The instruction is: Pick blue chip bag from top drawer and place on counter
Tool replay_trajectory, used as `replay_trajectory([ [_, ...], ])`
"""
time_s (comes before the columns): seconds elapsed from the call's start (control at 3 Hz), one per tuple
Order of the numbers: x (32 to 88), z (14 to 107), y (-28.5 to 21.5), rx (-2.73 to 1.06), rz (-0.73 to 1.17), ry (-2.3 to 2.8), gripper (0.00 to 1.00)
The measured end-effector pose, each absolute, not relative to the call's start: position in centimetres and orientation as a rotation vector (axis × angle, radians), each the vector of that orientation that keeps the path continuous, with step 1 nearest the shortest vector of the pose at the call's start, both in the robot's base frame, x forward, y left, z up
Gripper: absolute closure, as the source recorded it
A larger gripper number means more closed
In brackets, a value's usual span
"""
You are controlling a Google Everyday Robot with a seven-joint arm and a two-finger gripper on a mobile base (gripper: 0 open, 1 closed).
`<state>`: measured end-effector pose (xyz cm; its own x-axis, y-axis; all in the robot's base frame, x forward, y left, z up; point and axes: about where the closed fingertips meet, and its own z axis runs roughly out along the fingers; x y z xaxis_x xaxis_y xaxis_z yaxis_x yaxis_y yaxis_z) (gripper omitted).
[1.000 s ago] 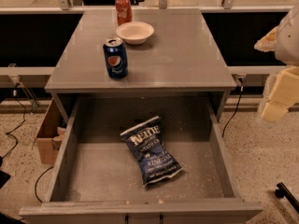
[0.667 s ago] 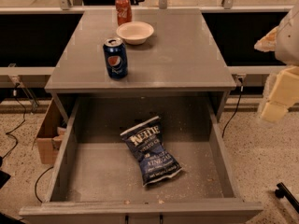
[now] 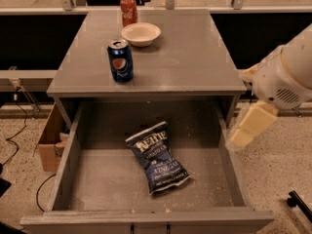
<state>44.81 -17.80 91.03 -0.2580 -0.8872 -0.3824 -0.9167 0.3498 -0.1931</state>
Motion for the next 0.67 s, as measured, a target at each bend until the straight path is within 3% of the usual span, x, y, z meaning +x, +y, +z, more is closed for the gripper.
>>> replay_trajectory([
  [0.67, 48.5, 82.5, -8.7, -1.459, 0.304, 2.134, 0.0],
])
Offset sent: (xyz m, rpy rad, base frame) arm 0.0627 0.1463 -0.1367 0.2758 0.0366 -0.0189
